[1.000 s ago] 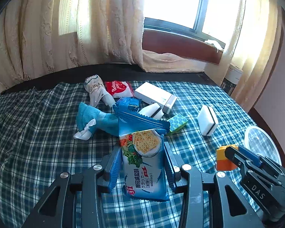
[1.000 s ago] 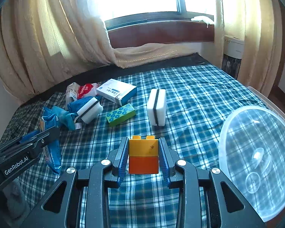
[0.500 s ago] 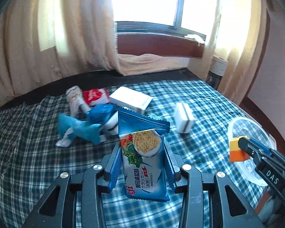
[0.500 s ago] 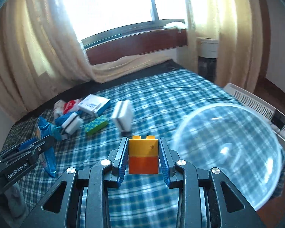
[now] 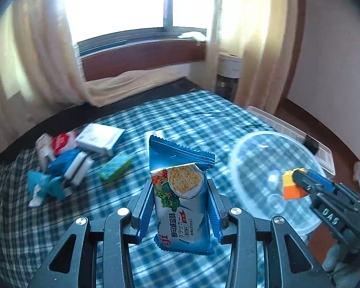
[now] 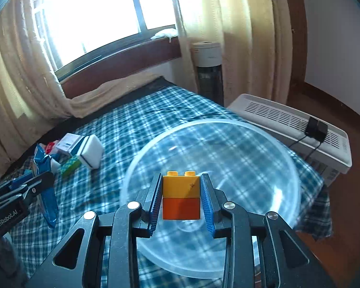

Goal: Organize objects
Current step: 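Carry the bag and brick to the clear bowl with both grippers, then open both grippers to drop the bag and brick into the bowl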

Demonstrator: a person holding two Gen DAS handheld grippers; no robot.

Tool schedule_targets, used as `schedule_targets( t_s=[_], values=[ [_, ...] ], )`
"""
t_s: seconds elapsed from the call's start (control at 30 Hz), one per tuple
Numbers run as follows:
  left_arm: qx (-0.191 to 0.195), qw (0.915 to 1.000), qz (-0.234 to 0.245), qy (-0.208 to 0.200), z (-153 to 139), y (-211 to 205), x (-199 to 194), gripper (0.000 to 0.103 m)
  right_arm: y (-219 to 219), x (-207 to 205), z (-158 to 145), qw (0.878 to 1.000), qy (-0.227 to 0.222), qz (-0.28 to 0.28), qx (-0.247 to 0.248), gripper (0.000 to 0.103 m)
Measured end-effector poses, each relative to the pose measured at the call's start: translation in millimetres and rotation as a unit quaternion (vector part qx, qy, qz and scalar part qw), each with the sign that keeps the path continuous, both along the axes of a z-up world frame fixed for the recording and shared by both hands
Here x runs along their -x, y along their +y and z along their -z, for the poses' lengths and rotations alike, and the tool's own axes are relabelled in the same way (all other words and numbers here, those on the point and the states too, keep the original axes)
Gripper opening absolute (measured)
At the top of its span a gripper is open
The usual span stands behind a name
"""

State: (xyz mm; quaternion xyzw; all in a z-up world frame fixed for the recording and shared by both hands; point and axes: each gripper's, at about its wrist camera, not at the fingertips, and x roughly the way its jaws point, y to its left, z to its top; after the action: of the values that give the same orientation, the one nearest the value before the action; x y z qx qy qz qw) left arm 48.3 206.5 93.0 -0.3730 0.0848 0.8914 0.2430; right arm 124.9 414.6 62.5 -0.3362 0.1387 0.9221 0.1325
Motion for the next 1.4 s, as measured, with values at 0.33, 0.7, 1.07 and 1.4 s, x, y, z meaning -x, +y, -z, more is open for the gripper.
schedule_targets(
  t_s=[0.33,0.7,1.07,1.4],
  values=[
    [0.001,0.9976,0.068,-0.011,2.9,62.8,-11.2,0.044,26.9,-9.3,8.8,1.000,-0.012,0.023,-0.010,0.033],
    [-0.013,0.9944,0.099,-0.036,11.3,89.7,-11.3,0.070,44.7,-7.7,14.8,0.999,-0.017,0.046,-0.004,0.055],
    [-0.017,0.9974,0.064,-0.027,9.7,72.4,-2.1,0.082,37.6,-1.0,13.4,0.999,-0.020,0.042,-0.014,0.056],
    [-0.008,0.9994,0.032,-0.004,8.5,51.4,1.0,0.087,18.3,4.8,3.0,0.999,-0.009,0.026,-0.022,0.065]
  ],
)
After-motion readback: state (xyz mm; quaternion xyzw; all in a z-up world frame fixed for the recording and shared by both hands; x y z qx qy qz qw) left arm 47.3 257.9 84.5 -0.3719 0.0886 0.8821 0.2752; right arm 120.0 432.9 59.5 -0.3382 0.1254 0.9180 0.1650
